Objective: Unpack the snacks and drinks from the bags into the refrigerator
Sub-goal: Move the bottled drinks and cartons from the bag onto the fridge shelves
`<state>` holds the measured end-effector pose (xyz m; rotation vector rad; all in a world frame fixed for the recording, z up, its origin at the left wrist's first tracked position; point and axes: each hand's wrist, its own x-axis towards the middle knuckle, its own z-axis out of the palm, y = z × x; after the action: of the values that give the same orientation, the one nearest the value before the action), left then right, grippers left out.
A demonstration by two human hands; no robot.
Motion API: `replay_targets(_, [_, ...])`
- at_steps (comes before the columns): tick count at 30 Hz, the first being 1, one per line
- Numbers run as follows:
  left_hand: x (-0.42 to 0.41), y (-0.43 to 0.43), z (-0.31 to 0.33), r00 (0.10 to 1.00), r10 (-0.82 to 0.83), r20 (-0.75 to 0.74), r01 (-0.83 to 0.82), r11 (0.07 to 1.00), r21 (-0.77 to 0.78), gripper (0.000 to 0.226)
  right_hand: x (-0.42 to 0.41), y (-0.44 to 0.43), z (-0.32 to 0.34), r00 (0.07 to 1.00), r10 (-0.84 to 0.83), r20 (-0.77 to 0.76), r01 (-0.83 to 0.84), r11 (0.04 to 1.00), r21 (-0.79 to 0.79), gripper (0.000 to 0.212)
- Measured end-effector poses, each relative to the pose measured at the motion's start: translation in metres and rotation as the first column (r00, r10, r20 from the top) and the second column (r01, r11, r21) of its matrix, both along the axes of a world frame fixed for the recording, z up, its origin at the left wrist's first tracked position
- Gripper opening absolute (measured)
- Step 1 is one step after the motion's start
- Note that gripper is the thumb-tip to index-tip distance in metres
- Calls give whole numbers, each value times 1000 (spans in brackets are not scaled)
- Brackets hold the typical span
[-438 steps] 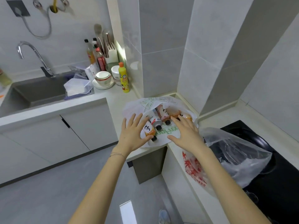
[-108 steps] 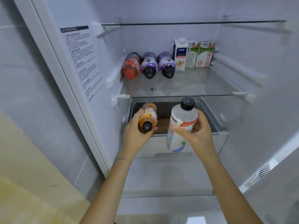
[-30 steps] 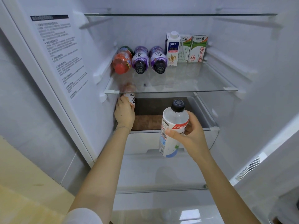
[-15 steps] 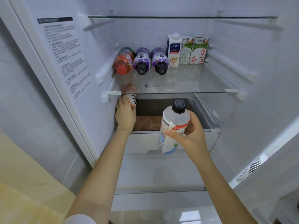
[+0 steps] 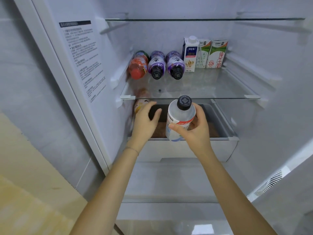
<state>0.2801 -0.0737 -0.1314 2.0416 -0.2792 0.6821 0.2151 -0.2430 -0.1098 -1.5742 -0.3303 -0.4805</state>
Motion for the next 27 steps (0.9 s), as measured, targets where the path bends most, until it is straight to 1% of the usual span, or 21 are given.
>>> replay_targets(2, [-22, -8, 14, 985, -173, -21, 168, 975, -142, 34, 5, 3, -2, 1000, 2, 23, -1, 999, -43, 72])
replay_targets(4, [-37, -10, 26, 947, -321, -12, 306, 911, -278, 41, 8, 6, -3, 999, 3, 38, 0, 997, -80, 72])
replay_targets(5, [-42, -9, 30, 926, -377, -4, 357, 880, -314, 44, 10, 7, -3, 999, 4, 40, 0, 996, -92, 72])
replay_targets(7, [-48, -6, 37, 896, -445, -12, 417, 848, -328, 46, 13, 9, -4, 999, 21, 40, -17, 995, -101, 72])
replay_targets(10, [-55, -2, 46, 872, -487, -52, 456, 846, -275, 44, 15, 11, -4, 995, 91, 42, -86, 991, -104, 69])
replay_targets(12, [-58, -1, 47, 873, -479, -94, 450, 865, -222, 47, 16, 13, -5, 988, 155, 25, -152, 983, -105, 66])
replay_targets(14, [-58, 2, 45, 884, -447, -135, 424, 889, -171, 50, 20, 13, -10, 984, 180, 1, -178, 975, -132, 63])
replay_targets(16, [-58, 6, 41, 890, -427, -159, 409, 903, -133, 53, 28, 11, -17, 990, 140, -3, -137, 962, -238, 63])
replay_targets(18, [-56, 7, 33, 906, -393, -154, 389, 919, -56, 57, 35, 10, -21, 996, 91, -20, -92, 934, -345, 62])
replay_targets(21, [-48, 5, 19, 945, -294, -140, 303, 952, 49, 68, 42, 11, -27, 991, 135, -10, -129, 916, -380, 66])
replay_targets(22, [-45, 5, 15, 953, -264, -148, 277, 958, 76, 72, 44, 10, -31, 990, 133, -41, -138, 906, -399, 70])
replay_targets(24, [-37, 6, 5, 958, -223, -182, 252, 954, 159, 78, 51, 5, -41, 982, 89, -168, -160, 864, -477, 82])
replay_targets(25, [-34, 7, -1, 957, -205, -205, 247, 946, 208, 80, 53, 2, -45, 971, 84, -225, -186, 856, -482, 83])
replay_targets(27, [-28, 7, -13, 958, -152, -242, 217, 937, 273, 80, 55, -2, -50, 954, 129, -269, -238, 873, -426, 79])
